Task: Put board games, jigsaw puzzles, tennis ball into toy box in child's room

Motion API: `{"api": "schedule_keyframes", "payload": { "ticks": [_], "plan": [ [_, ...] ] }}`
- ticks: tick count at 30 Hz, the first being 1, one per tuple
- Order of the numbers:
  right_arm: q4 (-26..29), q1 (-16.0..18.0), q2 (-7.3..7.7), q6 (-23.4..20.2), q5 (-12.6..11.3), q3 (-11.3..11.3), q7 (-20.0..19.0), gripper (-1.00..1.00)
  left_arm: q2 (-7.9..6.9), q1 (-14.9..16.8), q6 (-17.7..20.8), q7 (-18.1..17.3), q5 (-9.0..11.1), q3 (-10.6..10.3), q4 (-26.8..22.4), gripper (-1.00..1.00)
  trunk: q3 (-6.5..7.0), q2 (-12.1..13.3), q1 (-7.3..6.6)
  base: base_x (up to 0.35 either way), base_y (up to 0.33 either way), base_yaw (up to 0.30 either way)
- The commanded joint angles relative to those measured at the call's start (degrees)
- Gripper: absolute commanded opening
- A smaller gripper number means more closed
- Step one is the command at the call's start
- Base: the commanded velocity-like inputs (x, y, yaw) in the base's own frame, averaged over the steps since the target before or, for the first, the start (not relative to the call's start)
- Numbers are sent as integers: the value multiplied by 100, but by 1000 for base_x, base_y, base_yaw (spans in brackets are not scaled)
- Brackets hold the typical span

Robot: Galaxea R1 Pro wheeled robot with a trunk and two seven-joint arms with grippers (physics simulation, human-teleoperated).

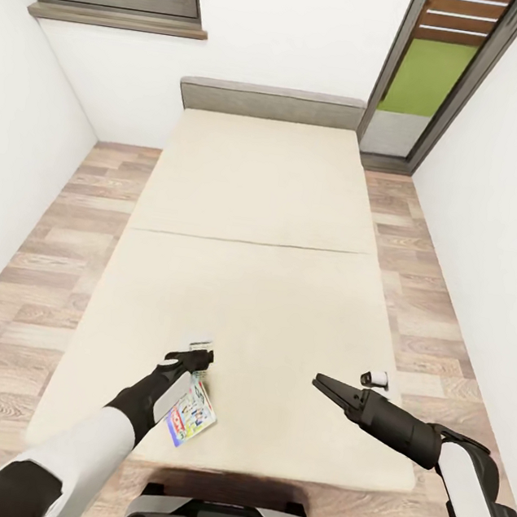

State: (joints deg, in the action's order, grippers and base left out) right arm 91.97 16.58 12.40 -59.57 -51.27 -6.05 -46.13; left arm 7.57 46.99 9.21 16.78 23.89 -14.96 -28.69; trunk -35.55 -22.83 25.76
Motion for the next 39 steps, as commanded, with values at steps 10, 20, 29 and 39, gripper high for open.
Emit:
{"api": "schedule_keyframes", "payload": {
  "ticks": [10, 20, 29, 39],
  "plan": [
    [1, 3, -1, -19, 29, -23, -28, 100, -29, 306, 140, 55, 60, -37, 2, 100, -102, -9, 2, 0, 0, 0],
    [1, 3, 6, -24, 28, -41, -37, 100, -57, 553, 283, 48, 59, -49, 21, 100, -196, -9, 2, 0, 0, 0],
    [-2, 3, 8, -27, 28, -45, -44, 100, -67, 634, 420, 51, 63, -51, 43, 100, -280, -9, 2, 0, 0, 0],
    [0, 3, 8, -28, 28, -56, -55, 100, -251, 650, 435, 25, 63, -61, 70, 100, -374, -9, 2, 0, 0, 0]
  ]
}}
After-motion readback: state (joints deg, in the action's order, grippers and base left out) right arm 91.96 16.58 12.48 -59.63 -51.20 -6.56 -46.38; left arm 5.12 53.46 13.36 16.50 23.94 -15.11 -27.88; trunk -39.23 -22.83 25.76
